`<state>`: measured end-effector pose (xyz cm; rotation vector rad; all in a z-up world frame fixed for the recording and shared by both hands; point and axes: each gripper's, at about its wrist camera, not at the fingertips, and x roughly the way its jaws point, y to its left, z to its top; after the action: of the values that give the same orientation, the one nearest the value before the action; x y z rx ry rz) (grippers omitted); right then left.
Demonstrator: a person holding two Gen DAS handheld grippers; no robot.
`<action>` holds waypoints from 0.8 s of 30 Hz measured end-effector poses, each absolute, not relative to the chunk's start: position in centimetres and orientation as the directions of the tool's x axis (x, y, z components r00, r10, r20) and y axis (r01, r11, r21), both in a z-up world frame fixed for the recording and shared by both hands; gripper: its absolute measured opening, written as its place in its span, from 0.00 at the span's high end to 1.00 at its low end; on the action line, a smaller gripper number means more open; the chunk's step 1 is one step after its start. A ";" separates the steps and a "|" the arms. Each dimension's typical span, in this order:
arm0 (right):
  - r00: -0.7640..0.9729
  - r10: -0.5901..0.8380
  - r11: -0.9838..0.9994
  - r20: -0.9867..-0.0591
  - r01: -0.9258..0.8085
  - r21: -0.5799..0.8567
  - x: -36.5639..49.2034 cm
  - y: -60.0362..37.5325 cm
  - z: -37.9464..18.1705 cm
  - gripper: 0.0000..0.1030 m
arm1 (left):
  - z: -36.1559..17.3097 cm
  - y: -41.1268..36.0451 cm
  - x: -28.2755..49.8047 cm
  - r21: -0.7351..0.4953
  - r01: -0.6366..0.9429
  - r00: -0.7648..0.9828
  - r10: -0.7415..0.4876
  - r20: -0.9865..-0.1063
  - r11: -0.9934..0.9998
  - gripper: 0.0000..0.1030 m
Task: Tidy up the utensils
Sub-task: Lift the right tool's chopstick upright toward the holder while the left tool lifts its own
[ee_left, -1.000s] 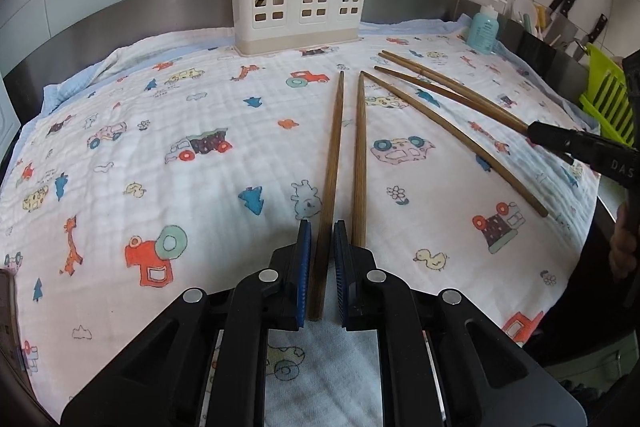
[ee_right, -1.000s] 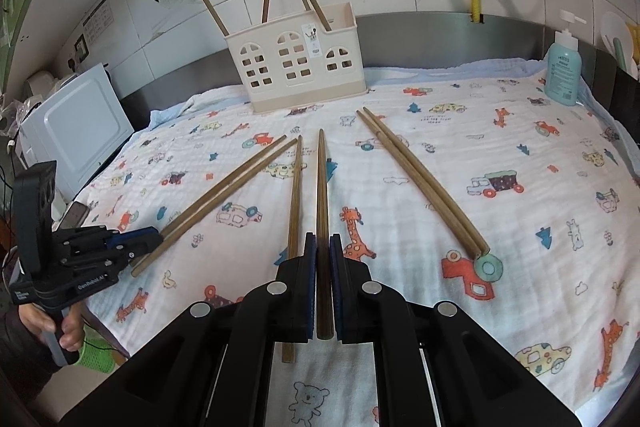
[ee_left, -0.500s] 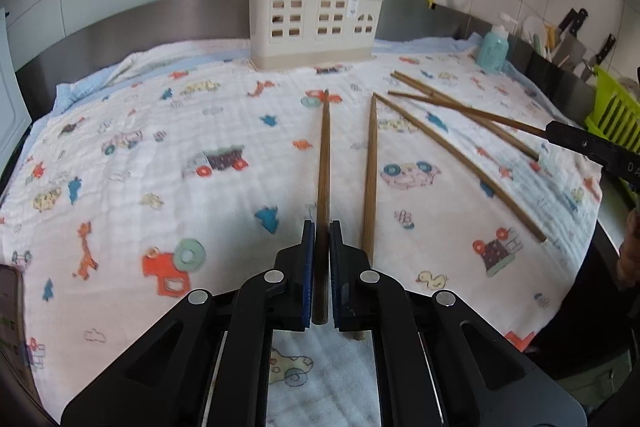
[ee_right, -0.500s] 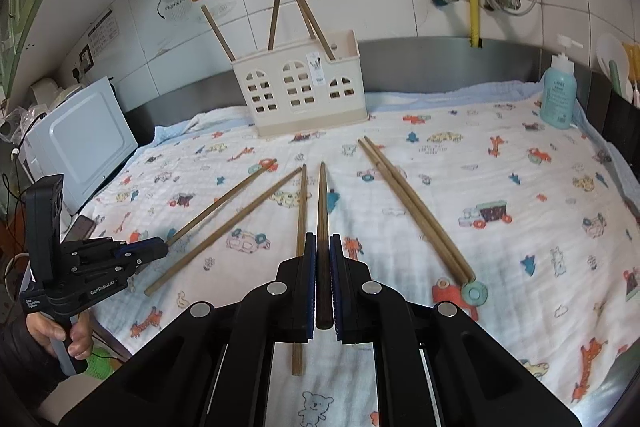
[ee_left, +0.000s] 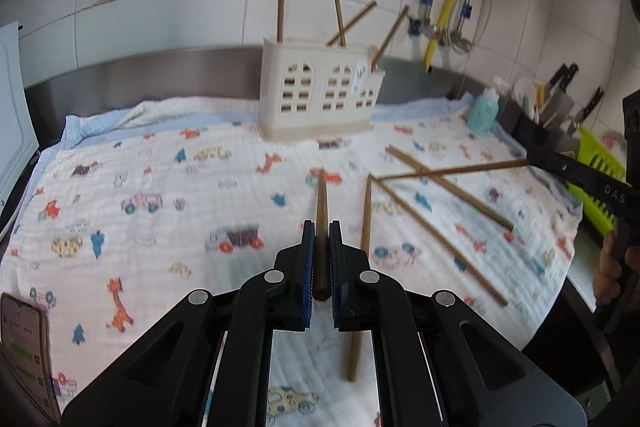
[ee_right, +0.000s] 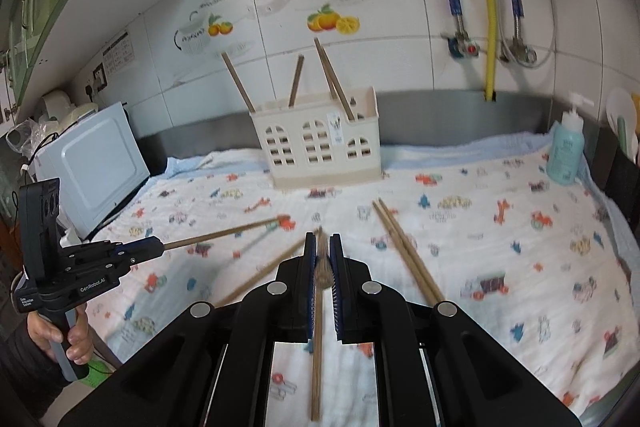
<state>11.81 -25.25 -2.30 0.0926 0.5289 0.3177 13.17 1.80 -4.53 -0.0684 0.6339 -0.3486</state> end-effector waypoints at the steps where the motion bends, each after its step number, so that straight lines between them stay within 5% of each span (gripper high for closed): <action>1: 0.819 0.322 0.947 -0.476 -0.276 0.166 12.0 -25.2 -1.9 0.93 | -4.2 1.9 13.3 -0.173 0.299 0.755 -0.343 -0.558 0.939 0.94; 24: 0.863 0.296 0.953 -0.410 -0.294 0.070 22.9 -26.1 10.1 0.94 | 2.4 0.9 20.0 -0.171 0.349 0.770 -0.385 -0.508 0.922 0.95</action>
<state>22.94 -26.12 10.11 0.0048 0.4310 0.3089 19.96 0.86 2.40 -0.0678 0.5652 -0.3983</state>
